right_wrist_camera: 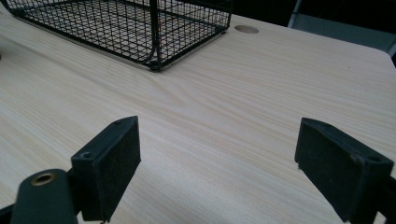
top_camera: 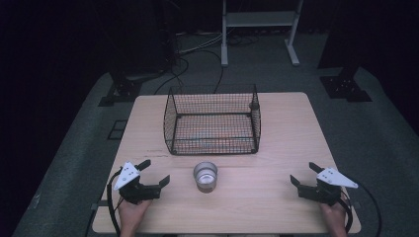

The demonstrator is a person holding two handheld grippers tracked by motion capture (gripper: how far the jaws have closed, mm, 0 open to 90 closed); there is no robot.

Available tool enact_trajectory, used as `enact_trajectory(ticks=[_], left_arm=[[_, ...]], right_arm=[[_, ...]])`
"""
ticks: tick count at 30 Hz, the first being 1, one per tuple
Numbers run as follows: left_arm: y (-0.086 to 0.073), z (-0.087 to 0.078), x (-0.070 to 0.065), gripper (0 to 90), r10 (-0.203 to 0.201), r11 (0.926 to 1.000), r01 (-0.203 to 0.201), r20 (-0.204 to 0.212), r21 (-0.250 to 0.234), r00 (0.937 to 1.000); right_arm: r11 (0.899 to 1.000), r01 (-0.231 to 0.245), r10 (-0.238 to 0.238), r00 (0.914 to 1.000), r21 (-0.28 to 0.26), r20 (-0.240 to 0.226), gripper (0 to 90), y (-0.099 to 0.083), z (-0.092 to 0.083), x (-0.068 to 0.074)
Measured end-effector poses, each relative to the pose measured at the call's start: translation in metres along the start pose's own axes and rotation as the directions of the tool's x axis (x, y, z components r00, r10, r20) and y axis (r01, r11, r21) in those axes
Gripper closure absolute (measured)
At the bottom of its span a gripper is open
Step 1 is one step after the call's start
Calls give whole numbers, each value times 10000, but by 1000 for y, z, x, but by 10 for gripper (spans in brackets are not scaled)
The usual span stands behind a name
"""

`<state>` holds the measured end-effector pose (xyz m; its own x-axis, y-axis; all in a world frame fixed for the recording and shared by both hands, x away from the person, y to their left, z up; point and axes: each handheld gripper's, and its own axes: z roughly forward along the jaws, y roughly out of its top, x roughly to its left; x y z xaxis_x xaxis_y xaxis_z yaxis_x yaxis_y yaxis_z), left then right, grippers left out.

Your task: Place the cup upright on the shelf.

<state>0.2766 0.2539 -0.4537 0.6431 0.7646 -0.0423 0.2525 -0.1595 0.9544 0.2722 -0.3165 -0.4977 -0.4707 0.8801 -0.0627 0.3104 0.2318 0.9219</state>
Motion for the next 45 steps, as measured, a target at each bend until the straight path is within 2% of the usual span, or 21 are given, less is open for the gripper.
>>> enact_trajectory(ticks=[7, 14, 16, 22, 25, 28, 35, 37, 38, 39, 40, 42, 45], left_arm=[[3, 0, -3, 41, 59, 9999, -57, 192, -88, 9998], [8, 3, -10, 36, 262, 9996, -253, 632, -156, 9977], [11, 6, -13, 25, 420, 9991, -414, 914, -88, 9949], [15, 10, -19, 20, 709, 9973, -727, 1196, 105, 9903], [19, 10, -23, 20, 920, 9954, -948, 1409, 134, 9857], [21, 11, -25, 20, 957, 9949, -992, 1494, 158, 9841], [27, 16, -30, 20, 1216, 9909, -1312, 2131, 312, 9694], [27, 17, -30, 20, 1232, 9906, -1333, 2223, 311, 9672], [30, 19, -32, 20, 1217, 9906, -1334, 2464, 309, 9615], [30, 19, -32, 20, 1217, 9906, -1334, 2464, 309, 9615], [31, 20, -33, 20, 1298, 9890, -1434, 2540, 360, 9584], [35, 24, -38, 20, 1456, 9848, -1659, 2787, 506, 9493], [37, 28, -41, 6, 1524, 9823, -1766, 2812, 627, 9475]], right_arm=[[10000, 18, -18, 10000, 5, -2, 135, 0, 0, 0], [10000, -37, 37, 10000, 6, -11, 135, 0, 0, 0], [10000, -32, 32, 10000, 9, -13, 135, 0, 0, 0], [9999, -101, 101, 9999, -17, -23, 136, 0, 0, -1], [9999, -121, 121, 9999, -25, -31, 135, 0, 0, -2], [10000, -96, 96, 9999, -25, -40, 135, 0, 0, -1], [9999, -107, 107, 9999, -47, -49, 135, 0, 0, -2], [9999, -114, 114, 9999, -51, -46, 135, 0, 0, -2], [9999, -122, 122, 9999, -48, -43, 135, 0, 0, -2], [9999, -114, 114, 9999, -45, -40, 135, 0, 0, -2], [9999, -114, 114, 9999, -45, -40, 135, 0, 0, -2], [9999, -116, 116, 9999, -46, -41, 135, 0, 0, -2], [9999, -130, 130, 9999, -52, -48, 135, 0, 0, -2]])
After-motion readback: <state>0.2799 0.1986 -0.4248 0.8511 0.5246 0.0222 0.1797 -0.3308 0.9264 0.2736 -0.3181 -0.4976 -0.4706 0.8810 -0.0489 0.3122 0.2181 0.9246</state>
